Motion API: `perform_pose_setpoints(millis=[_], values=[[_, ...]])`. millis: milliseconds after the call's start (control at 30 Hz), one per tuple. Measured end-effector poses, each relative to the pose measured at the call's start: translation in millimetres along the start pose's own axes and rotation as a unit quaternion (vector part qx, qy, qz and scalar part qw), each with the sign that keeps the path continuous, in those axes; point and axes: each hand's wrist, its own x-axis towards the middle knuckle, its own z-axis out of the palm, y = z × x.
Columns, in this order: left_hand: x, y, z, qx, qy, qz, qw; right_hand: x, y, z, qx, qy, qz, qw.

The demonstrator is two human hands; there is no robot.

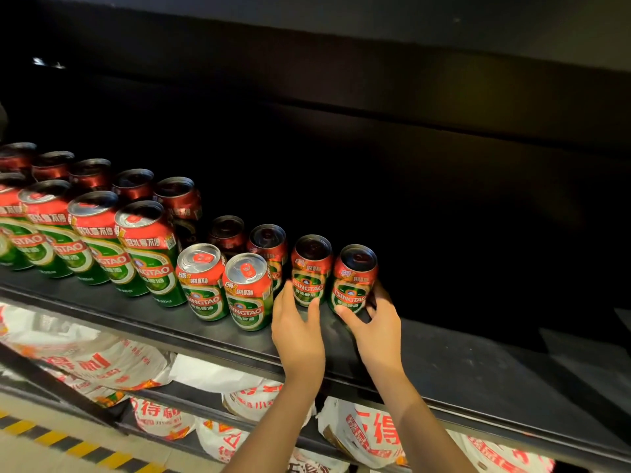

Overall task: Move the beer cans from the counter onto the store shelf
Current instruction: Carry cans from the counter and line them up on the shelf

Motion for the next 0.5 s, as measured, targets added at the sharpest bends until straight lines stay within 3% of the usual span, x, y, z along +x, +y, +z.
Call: perform_pose_setpoints(millis=[500], values=[[-5, 11, -9, 0.015, -0.045, -0.018, 0.999, 2, 7, 1, -0.023, 0.001, -0.016, 1.000]])
